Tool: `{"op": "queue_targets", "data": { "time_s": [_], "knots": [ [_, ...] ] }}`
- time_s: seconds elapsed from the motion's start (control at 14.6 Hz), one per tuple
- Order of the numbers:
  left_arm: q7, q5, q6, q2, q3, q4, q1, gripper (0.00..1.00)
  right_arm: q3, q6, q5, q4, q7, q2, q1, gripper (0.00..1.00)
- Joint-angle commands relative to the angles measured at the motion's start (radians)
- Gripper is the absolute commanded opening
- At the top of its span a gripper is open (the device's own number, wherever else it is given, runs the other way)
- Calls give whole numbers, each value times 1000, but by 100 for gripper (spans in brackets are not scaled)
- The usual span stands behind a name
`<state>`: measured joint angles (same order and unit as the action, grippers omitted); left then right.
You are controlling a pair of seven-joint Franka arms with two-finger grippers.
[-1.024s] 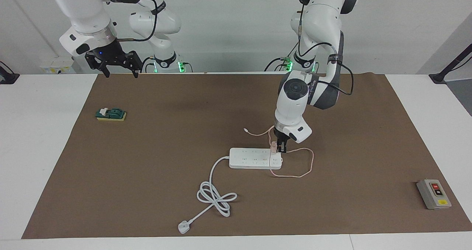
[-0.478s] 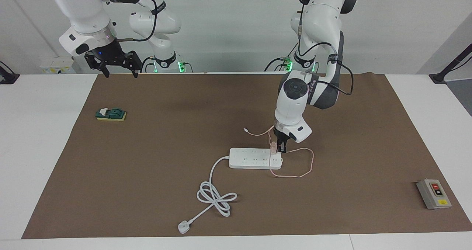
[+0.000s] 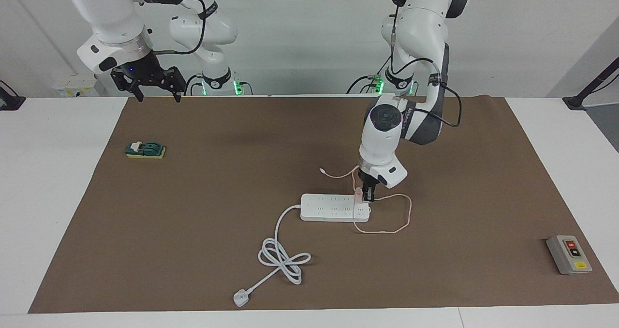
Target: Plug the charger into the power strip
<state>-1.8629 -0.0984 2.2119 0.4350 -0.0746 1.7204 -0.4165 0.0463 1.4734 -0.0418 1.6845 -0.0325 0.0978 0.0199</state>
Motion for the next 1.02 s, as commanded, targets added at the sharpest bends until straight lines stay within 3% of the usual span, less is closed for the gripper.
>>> {"op": "queue_targets", "data": {
  "time_s": [0.0, 0.2, 0.34, 0.96],
  "knots": [
    [-33, -7, 42, 28, 12, 77, -54, 0, 7, 4, 0, 11, 28, 16, 14, 100],
    [-44, -7, 26, 33, 13, 71, -64, 0, 7, 2, 0, 11, 28, 16, 15, 100],
    [-91, -47, 15, 102, 27, 22, -97, 0, 7, 2, 0, 11, 28, 16, 14, 100],
    [-99, -61, 64, 116, 29, 39, -84, 0, 6, 1, 0, 11, 28, 16, 17, 100]
  ]
}}
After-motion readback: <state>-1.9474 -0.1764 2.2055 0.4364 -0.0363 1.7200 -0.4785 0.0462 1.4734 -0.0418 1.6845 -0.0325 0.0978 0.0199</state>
